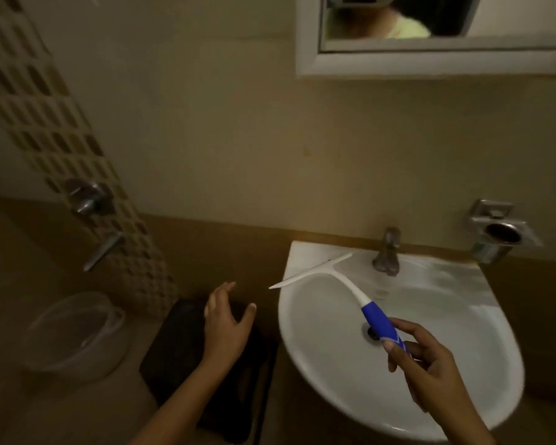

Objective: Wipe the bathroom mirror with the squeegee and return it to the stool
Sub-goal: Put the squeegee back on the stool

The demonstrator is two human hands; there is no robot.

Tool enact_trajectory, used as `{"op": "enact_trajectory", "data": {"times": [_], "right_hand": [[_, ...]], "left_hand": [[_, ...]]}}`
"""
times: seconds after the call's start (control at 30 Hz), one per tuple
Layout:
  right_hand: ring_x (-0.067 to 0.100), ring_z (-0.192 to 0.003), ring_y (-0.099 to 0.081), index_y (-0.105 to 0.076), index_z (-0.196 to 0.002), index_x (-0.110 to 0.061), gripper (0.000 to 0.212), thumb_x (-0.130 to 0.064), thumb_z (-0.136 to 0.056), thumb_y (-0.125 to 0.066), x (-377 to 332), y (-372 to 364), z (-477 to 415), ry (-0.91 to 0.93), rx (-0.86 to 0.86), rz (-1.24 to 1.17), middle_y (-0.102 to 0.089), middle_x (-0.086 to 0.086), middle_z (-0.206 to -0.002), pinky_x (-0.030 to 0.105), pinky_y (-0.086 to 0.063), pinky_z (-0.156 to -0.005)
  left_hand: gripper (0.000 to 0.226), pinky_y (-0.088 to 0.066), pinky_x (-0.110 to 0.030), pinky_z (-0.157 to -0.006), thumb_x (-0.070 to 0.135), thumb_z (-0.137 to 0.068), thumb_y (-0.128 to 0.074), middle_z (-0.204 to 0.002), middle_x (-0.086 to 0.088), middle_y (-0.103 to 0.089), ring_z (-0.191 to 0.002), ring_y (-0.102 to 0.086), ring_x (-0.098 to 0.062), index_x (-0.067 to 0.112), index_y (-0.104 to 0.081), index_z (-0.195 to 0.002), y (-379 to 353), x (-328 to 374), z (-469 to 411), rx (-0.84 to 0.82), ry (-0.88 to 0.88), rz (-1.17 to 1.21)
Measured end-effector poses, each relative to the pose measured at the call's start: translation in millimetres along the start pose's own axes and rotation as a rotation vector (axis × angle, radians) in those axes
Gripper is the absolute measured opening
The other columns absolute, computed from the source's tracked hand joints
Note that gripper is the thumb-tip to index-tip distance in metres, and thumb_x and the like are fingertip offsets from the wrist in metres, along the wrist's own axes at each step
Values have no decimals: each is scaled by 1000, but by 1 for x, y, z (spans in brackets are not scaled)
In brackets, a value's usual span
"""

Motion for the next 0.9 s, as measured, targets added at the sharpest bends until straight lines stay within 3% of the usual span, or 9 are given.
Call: {"op": "enact_trajectory", "data": {"times": [0.1, 0.23, 0.33, 0.53, 0.73, 0.9], "right_hand": [[4, -34, -42, -61, -105, -29, 25, -18, -82, -63, 10, -27, -7, -36, -83, 1, -64, 10, -60, 14, -34, -34], [19, -36, -39, -58, -105, -36, 26, -27, -81, -61, 18, -69, -17, -91, -171, -37, -64, 6, -60, 21, -33, -32], [15, -31, -34, -58, -106, -35, 22, -26, -85, -57, 21, -107, -24, -132, -258, -77, -62, 8, -58, 15, -30, -32], [8, -35, -47, -56, -108, -27, 19, -22, -94, -44, 35, -192, -39, -284, -458, -61, -61, 11, -68, 16, -35, -32], [7, -43, -50, -58, -99, -22, 16, -22, -96, -42, 82, -279, -63, -591, -557, -112, -64, 6, -72, 16, -37, -36], [12, -57, -65, -56, -109, 0, 23, -14, -95, -43, 143, -356, -87, -935, -545, -305, -65, 16, -86, 21, -52, -47]], "left_hand": [[52, -30, -38, -104, 28, -85, -62, -141, -6, -35, -131, -29, -23, 19, -41, -131, 17, -34, 14, 28, 78, -29], [48, -29, -33, -102, 19, -82, -67, -136, -12, -42, -128, -35, -26, 12, -47, -126, 39, -68, 33, 109, 159, -66], [47, -31, -38, -102, 15, -79, -70, -130, -16, -46, -123, -41, -30, 8, -51, -122, 56, -92, 44, 174, 238, -83], [47, -31, -41, -103, 13, -78, -71, -127, -17, -49, -119, -44, -32, 8, -52, -121, 77, -142, 54, 251, 378, -86], [49, -31, -34, -102, 15, -79, -70, -128, -16, -48, -119, -44, -30, 7, -51, -123, 74, -200, 30, 202, 434, -92], [52, -30, -33, -103, 18, -80, -68, -134, -13, -44, -123, -39, -27, 8, -47, -127, 59, -254, -5, 137, 450, -114]]}}
Point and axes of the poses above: each hand's wrist, its own z-axis away from the middle knuckle, its own y-axis out of the back of the hand, x = y × z, the point moved 5 cm from there along -z, towards the middle knuckle
